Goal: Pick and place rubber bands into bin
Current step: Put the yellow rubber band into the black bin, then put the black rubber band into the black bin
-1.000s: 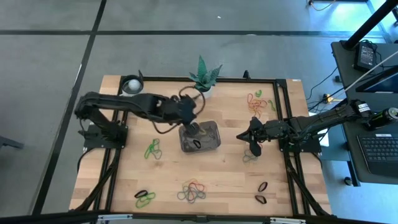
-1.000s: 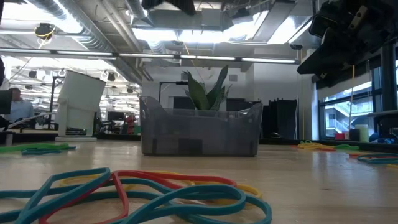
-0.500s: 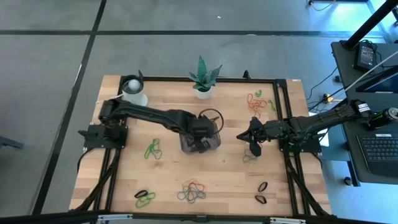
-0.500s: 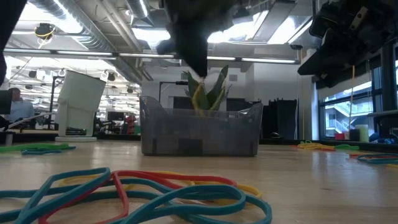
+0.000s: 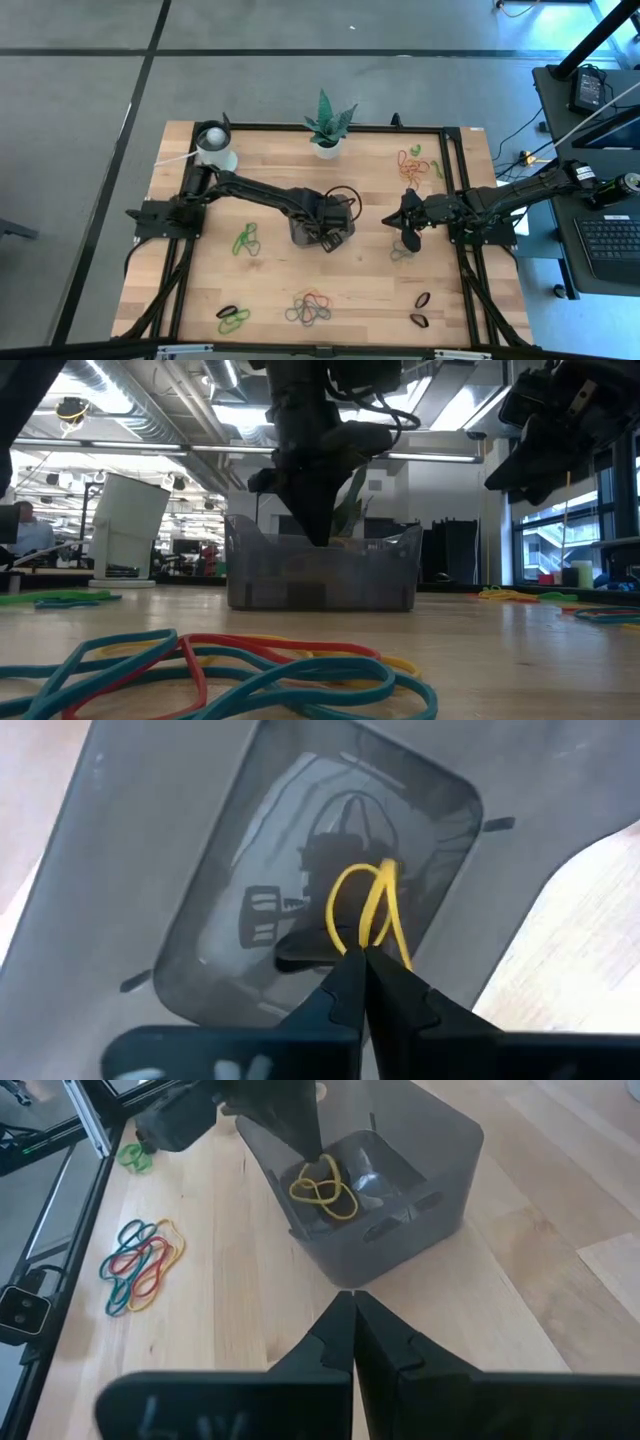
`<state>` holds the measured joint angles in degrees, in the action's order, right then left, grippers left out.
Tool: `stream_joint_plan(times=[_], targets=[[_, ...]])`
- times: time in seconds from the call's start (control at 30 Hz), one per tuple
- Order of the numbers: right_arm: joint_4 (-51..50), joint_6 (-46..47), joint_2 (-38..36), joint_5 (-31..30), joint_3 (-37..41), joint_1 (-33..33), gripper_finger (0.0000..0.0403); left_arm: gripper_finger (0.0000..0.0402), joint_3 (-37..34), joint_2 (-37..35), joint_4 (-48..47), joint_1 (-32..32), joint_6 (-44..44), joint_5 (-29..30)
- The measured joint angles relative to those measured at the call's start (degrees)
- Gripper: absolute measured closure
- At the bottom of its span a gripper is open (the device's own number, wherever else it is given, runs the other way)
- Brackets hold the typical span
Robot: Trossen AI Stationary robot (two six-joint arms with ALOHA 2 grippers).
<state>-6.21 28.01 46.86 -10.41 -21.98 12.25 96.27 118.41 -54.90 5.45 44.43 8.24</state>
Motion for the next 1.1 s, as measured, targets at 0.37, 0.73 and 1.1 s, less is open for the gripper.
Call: stream_joint_plan(times=[0.37,0.73,1.1], targets=[[-2.7,0.0,0.0,0.1,0.0,0.0,0.0398,0.0336,0.0,-0.3,0.6,-1.7,-0.2,-0.2],[-2.7,0.0,0.0,0.0,0.0,0.0,0.0398,0.0332,0.0,-3.2,0.3,-4.5,-9.4,-3.9],[-2.1,1.8,0.0,0.0,0.0,0.0,0.0398,0.0399,-1.5,-12.3,0.0,-2.2,-20.1,7.1]])
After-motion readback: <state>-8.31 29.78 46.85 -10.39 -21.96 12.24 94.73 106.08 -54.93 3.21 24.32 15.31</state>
